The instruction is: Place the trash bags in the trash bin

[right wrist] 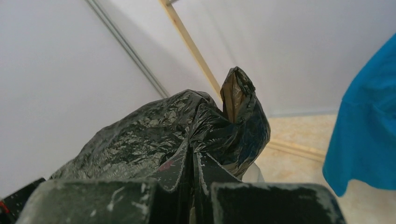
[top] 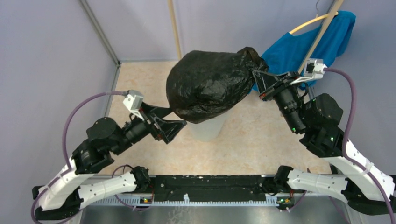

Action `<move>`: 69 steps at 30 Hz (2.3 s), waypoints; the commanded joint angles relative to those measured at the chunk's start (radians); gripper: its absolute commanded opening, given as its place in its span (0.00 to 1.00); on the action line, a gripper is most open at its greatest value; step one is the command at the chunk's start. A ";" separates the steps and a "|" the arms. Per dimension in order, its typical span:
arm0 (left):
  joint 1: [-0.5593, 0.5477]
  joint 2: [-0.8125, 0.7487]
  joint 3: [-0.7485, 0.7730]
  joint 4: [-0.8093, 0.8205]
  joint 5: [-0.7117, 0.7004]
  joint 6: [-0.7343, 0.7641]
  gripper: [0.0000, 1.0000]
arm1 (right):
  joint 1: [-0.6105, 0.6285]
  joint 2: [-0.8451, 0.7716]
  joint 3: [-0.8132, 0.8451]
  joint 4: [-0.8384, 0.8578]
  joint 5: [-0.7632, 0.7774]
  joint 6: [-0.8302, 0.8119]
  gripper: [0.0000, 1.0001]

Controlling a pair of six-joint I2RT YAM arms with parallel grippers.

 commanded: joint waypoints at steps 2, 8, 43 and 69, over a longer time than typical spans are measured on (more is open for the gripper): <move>-0.005 0.140 0.063 0.182 0.150 0.081 0.99 | 0.004 -0.024 -0.010 -0.091 0.016 0.009 0.00; -0.004 0.367 0.222 0.089 -0.144 0.098 0.89 | 0.005 -0.036 -0.003 -0.088 -0.069 -0.004 0.00; 0.273 0.387 0.339 -0.057 0.182 0.222 0.98 | 0.004 0.007 0.022 -0.166 -0.274 -0.138 0.00; 0.464 0.898 0.526 0.119 0.521 0.158 0.73 | 0.004 0.030 0.012 -0.169 -0.425 -0.153 0.00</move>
